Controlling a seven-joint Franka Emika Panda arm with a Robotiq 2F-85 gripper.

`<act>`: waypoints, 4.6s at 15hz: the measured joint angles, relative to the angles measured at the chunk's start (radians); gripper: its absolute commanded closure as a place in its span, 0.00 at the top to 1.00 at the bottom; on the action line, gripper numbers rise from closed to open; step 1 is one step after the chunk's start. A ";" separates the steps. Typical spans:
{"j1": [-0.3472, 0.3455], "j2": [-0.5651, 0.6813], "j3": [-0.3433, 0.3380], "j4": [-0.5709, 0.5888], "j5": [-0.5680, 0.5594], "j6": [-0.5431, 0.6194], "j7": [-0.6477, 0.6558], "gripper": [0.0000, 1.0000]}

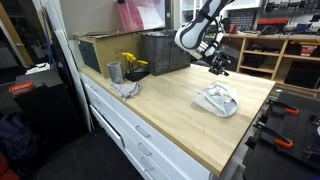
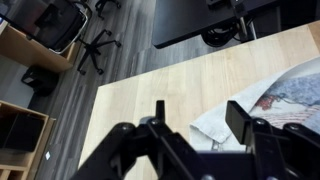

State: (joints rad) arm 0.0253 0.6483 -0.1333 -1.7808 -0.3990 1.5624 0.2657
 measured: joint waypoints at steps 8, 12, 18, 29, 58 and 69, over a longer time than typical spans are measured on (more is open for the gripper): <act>-0.016 0.053 0.088 0.134 0.179 0.258 -0.110 1.00; -0.034 0.124 0.096 0.168 0.227 0.333 -0.190 1.00; -0.037 0.212 0.097 0.213 0.232 0.346 -0.246 1.00; -0.105 0.285 0.111 0.286 0.304 0.355 -0.380 0.50; -0.147 0.259 0.122 0.259 0.361 0.338 -0.398 0.00; -0.132 0.131 0.118 0.158 0.383 0.342 -0.346 0.01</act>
State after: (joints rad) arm -0.1070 0.7793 -0.0149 -1.6225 -0.0163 1.9041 -0.0806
